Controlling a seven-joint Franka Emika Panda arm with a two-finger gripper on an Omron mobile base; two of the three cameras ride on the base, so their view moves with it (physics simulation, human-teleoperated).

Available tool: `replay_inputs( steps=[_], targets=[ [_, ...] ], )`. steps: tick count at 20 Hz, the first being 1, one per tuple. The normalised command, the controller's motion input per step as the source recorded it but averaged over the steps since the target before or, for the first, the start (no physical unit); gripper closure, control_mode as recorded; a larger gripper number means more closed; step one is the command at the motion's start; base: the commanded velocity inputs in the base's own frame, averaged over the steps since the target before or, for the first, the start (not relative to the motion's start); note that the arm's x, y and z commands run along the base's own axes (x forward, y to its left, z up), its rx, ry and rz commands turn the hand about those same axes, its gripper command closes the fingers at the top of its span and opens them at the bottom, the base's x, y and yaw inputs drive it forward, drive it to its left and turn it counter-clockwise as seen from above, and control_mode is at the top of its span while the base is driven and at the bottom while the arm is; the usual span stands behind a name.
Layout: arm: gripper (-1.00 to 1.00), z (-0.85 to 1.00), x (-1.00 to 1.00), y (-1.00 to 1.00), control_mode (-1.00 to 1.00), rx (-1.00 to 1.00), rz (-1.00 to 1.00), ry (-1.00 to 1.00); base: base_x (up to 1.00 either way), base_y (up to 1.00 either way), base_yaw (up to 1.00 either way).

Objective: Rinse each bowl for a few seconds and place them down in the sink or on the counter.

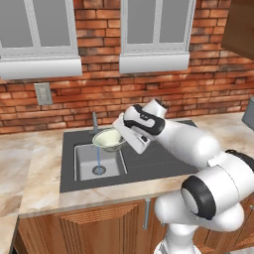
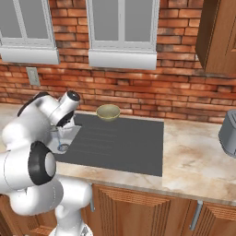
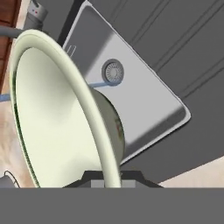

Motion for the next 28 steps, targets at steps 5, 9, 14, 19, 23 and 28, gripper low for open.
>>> replay_inputs(
  steps=[5,9,14,19,23,28],
  targets=[
    [1.00,-0.19,0.39,0.02,-1.00,0.01,0.04,-0.04,0.00,0.00,0.00],
    [1.00,-0.21,0.43,0.09,-1.00,0.01,0.04,-0.03,0.00,0.00,0.00],
    [1.00,-0.24,0.41,0.13,-1.00,0.01,0.04,-0.01,0.00,0.00,0.00],
    [1.00,-0.20,0.39,0.13,-1.00,0.01,0.04,-0.01,0.00,0.00,0.00],
    [1.00,-0.02,0.13,-0.01,-1.00,0.00,0.02,-0.10,0.00,0.00,0.00],
    [1.00,0.06,0.02,-0.05,-1.00,0.00,0.02,-0.12,0.00,0.00,0.00]
  ],
)
